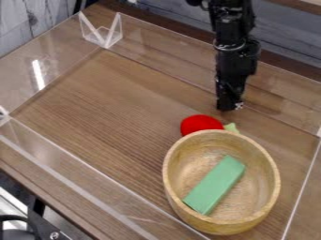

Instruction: Move the red object to the right side of the table

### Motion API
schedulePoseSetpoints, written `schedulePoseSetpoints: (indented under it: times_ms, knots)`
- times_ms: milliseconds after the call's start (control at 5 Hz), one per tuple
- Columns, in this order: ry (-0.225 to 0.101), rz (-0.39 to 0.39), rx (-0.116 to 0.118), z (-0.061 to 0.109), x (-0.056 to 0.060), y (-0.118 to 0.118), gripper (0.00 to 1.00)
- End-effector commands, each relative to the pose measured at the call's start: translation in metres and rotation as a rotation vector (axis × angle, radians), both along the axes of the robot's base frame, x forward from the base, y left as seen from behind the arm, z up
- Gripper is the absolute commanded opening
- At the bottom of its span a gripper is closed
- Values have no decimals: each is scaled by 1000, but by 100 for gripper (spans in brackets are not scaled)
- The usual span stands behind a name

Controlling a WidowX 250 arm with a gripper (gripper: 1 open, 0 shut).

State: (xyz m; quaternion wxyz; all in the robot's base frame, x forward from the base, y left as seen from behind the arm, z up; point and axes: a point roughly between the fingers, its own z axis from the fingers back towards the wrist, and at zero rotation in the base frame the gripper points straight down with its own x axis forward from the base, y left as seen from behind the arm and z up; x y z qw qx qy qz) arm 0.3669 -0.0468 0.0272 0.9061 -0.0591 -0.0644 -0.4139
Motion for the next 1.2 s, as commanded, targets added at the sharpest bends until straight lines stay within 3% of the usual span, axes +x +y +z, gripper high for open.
schedulePoseSetpoints:
  times_ms: [0, 1000]
  knots:
    - [-95, 16, -8, 35, 8, 2, 0]
    - [-73, 48, -15, 23, 6, 2, 0]
